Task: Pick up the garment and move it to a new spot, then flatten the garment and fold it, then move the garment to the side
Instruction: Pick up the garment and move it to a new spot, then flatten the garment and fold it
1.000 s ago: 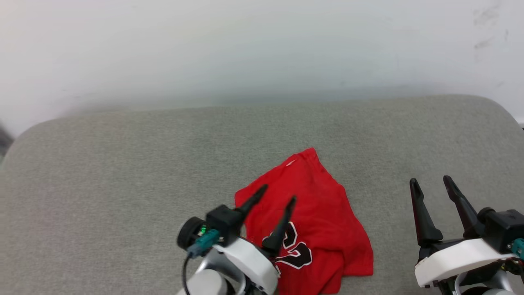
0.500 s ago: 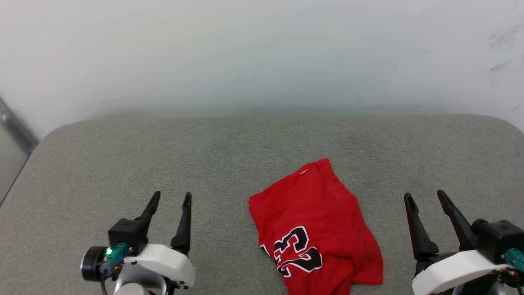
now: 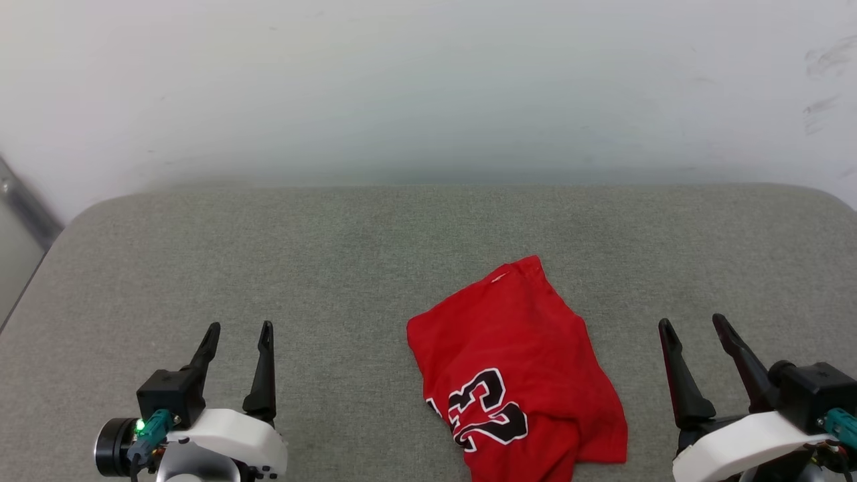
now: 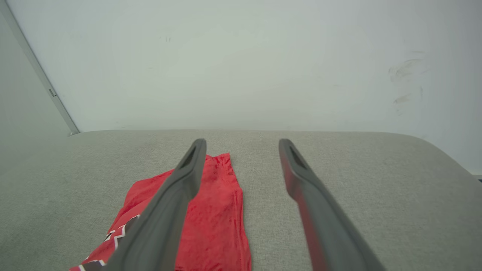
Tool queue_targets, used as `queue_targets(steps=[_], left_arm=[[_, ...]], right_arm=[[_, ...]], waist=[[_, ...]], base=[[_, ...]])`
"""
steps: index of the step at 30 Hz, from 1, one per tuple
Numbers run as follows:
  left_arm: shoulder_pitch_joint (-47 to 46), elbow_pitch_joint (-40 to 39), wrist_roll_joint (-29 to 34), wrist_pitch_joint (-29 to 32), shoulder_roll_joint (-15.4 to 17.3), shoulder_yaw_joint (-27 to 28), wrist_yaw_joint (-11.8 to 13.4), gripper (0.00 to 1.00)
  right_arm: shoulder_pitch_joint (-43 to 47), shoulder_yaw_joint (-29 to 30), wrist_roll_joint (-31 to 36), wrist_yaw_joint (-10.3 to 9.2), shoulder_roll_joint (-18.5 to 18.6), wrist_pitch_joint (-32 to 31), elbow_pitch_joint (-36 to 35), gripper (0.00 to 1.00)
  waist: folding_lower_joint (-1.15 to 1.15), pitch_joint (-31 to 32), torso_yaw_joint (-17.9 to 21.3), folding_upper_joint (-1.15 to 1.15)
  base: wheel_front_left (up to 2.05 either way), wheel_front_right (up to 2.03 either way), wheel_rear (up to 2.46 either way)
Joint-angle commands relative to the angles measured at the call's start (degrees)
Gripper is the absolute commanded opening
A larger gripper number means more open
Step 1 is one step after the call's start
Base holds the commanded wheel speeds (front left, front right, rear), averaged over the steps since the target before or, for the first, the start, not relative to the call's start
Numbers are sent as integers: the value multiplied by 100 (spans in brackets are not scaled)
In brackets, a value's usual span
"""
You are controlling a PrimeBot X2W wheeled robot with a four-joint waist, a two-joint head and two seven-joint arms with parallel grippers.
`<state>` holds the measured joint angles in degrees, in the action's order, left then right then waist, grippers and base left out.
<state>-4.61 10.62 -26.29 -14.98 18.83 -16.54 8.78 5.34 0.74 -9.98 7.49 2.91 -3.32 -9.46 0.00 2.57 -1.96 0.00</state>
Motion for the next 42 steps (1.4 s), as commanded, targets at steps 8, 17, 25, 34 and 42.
queue_targets(steps=[8, 17, 25, 34, 42], left_arm=[[-7, -9, 91, -28, -9, -2, -16, 100], [-196, -203, 194, -23, -151, -55, -55, 100], [-415, -505, 373, -23, -373, -16, -128, 100], [-633, -543, 539, -23, -619, 128, -287, 100], [-679, -424, 646, -23, -795, 307, -449, 100]], right_arm=[[-33, 98, -99, 0, -3, 24, 142, 100], [-422, 758, -327, 0, -5, -677, 1103, 100], [-1074, 220, -785, 0, 613, -2843, 1630, 100], [-970, -793, -1381, 0, 1174, -4377, 1520, 100], [-900, -1190, -1764, 1, 1232, -4883, 1879, 32]], waist=[[0, -28, 48, 0], [0, -286, -130, 0], [0, -837, -411, 0], [0, -1258, -583, 0], [0, -1351, -599, 0]], base=[[0, 0, 0], [0, 0, 0], [0, 0, 0], [0, 0, 0], [0, 0, 0]])
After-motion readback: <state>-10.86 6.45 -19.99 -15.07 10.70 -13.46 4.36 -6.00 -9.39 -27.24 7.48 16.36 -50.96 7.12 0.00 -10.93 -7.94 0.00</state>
